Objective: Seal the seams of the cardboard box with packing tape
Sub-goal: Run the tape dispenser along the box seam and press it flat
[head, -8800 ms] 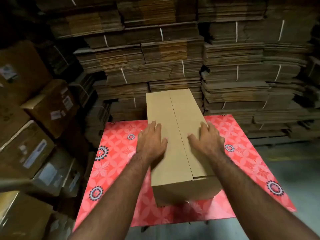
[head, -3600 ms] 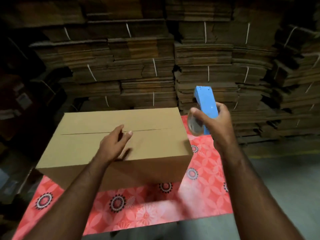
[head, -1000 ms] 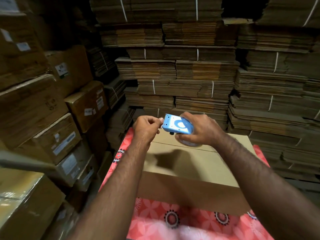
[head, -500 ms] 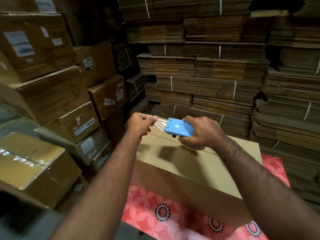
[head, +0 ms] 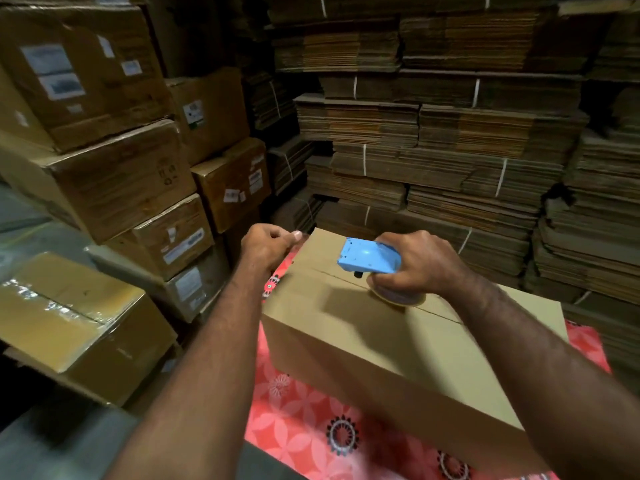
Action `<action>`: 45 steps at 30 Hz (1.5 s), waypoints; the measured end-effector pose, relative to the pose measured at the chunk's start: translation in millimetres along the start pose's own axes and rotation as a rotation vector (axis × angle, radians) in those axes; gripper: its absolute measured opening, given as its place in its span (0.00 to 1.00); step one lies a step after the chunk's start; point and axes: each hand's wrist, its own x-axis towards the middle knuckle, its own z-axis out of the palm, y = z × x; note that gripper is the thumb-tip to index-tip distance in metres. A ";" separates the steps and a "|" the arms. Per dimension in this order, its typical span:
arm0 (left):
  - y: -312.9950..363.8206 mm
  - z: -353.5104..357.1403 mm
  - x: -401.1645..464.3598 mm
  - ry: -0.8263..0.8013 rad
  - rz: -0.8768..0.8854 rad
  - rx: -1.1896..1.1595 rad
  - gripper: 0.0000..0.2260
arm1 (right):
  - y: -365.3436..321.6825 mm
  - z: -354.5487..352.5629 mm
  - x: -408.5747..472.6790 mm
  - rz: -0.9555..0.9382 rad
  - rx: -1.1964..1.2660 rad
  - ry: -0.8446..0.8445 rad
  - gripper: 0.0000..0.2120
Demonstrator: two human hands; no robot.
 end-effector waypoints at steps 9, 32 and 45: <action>-6.2 -4.3 44.1 -0.070 0.108 -0.029 0.09 | -21.1 -10.0 23.1 0.062 -0.040 -0.034 0.33; -66.4 -6.8 61.5 -0.132 -0.023 0.023 0.11 | -52.9 26.5 65.2 0.044 -0.246 -0.253 0.32; -103.6 18.4 50.4 -0.265 -0.197 -0.271 0.08 | -70.4 29.8 70.2 0.096 -0.321 -0.324 0.30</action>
